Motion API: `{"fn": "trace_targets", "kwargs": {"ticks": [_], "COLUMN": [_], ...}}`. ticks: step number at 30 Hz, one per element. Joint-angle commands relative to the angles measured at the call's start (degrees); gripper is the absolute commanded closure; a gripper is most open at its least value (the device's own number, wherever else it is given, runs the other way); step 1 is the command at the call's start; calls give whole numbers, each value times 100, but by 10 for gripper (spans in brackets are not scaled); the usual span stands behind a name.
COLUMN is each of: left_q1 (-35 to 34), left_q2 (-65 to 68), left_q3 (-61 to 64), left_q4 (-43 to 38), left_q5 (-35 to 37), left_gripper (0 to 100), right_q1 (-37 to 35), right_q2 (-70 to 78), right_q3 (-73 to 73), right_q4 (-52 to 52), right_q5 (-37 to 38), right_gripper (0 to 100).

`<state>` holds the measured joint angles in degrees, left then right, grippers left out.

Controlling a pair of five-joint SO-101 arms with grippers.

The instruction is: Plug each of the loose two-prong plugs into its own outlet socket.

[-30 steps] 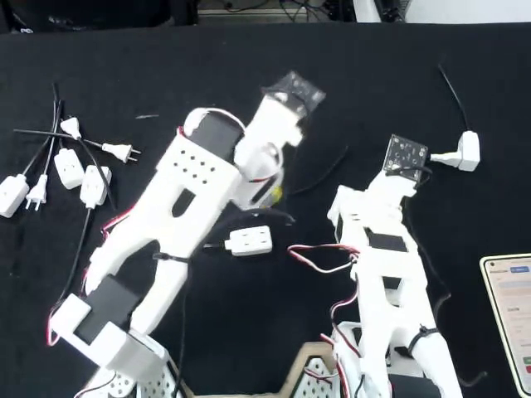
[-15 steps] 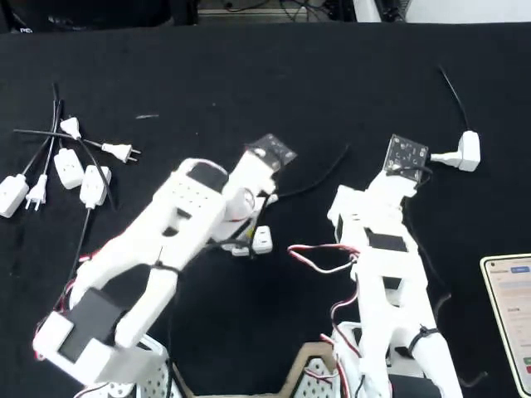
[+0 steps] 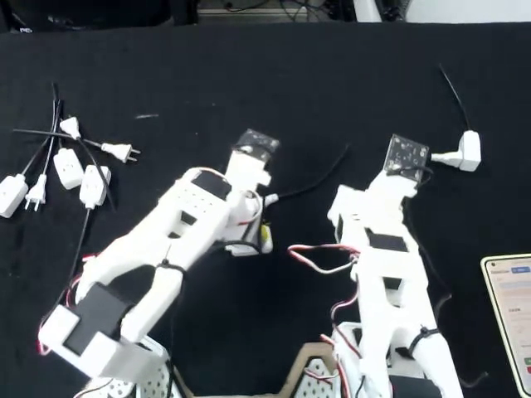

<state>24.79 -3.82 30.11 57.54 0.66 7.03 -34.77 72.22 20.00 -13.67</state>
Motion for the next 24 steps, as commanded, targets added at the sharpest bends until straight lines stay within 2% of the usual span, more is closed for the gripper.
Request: {"fn": "trace_targets", "kwargs": {"ticks": [1,6,11,18,21,24], "left_q1": [-40,-470,-787,-760,-796,-919], "left_q2": [62,97,70,-677,-1257,-1776], "left_q3": [-13,57,233,233,207,233], "left_q4": [-35,-35,-44,-26,281,703], "left_q5": [53,18,-360,-352,-387,-396], "left_gripper": [716,716,716,716,716,716], "right_q1": [-44,-97,-105,-264,-387,-431], "right_q2": [-180,-180,-180,-180,-180,-180], "right_q3": [-312,-303,-303,-312,-303,-330], "right_q4": [-149,-149,-149,-123,-114,-114], "right_q5": [9,9,9,18,62,501], "right_gripper": [858,858,858,858,858,855]}}
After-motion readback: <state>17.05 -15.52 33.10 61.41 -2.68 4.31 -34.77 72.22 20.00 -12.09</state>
